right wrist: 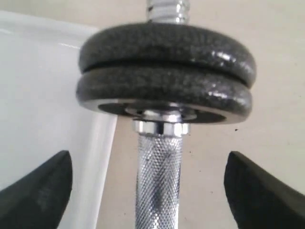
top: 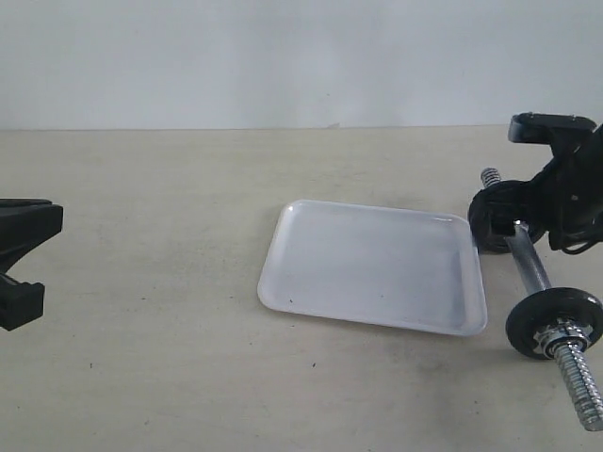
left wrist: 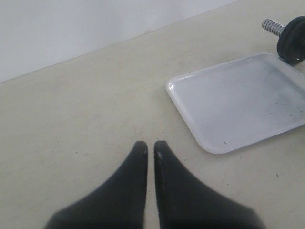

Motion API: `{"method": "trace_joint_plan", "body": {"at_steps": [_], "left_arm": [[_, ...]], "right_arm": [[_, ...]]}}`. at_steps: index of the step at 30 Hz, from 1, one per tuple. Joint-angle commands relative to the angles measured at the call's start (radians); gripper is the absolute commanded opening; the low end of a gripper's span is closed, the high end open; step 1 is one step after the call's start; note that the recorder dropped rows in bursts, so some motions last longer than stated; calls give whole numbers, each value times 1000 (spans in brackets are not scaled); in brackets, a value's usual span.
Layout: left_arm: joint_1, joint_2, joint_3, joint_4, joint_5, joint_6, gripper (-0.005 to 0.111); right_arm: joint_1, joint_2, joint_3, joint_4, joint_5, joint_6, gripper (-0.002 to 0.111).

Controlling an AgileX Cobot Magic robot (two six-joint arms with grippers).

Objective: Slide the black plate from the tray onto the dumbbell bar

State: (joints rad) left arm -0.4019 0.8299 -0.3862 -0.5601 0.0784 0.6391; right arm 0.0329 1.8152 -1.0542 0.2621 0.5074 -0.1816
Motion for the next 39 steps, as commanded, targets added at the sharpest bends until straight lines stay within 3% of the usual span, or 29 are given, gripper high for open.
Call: {"method": "trace_joint_plan", "body": {"at_steps": [1, 12, 13, 15, 16, 17, 18, 24, 31, 39], "left_arm": [[2, -4, 6, -7, -11, 1, 4], [2, -4, 6, -7, -8, -30, 4], [2, -4, 6, -7, -8, -35, 4], [2, -4, 6, -7, -11, -40, 4], [2, -4, 6, -7, -23, -46, 4], [2, -4, 6, -7, -30, -48, 4], [2, -4, 6, -7, -45, -53, 4], [2, -30, -17, -7, -28, -90, 4], [2, -162, -17, -4, 6, -90, 4], [2, -384, -17, -4, 84, -100, 4]], "right_arm": [[-1, -68, -4, -5, 36, -14, 77], [-1, -251, -4, -5, 200, -18, 74], [-1, -269, -4, -1, 209, -21, 68], [-1, -325, -4, 17, 235, -63, 40], [-1, -379, -4, 23, 245, -90, 17], [-1, -400, -4, 27, 247, -98, 5], [-1, -454, -4, 36, 259, -116, 0], [-1, -694, -4, 114, 383, -200, 0], [-1, -980, -4, 292, 403, -321, 0], [-1, -1248, 4, 290, 508, -370, 0]]}}
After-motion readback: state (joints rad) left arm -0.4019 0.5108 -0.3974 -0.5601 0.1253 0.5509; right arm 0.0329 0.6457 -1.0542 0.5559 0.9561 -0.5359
